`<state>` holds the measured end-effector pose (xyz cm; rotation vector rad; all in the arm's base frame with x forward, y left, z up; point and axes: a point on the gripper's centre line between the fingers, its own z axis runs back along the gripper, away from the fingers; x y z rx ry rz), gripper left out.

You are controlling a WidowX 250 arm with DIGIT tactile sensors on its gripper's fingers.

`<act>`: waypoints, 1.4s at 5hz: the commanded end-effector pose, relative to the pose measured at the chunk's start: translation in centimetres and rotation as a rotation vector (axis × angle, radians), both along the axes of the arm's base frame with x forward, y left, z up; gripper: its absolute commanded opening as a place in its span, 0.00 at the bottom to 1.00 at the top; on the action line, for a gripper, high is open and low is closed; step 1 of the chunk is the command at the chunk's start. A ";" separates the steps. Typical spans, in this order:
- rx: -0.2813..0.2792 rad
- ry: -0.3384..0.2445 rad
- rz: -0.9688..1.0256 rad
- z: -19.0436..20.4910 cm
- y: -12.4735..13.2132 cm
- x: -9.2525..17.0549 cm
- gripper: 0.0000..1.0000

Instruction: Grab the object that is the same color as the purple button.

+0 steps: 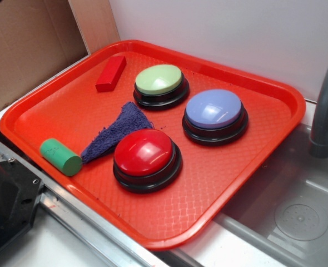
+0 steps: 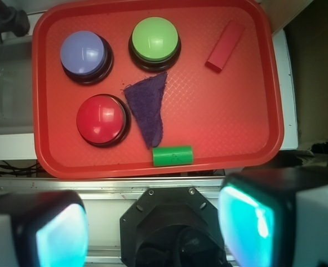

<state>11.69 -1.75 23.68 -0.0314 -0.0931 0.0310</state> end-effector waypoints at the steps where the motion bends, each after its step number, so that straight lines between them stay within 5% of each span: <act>1: 0.000 0.000 0.000 0.0 0.0 0.0 1.00; 3: -0.020 -0.011 0.116 -1.2 -0.3 0.9 1.00; 6: -0.126 -0.052 0.601 -10.1 -0.3 7.0 1.00; 7: -0.106 -0.094 0.677 -12.5 -0.3 8.4 1.00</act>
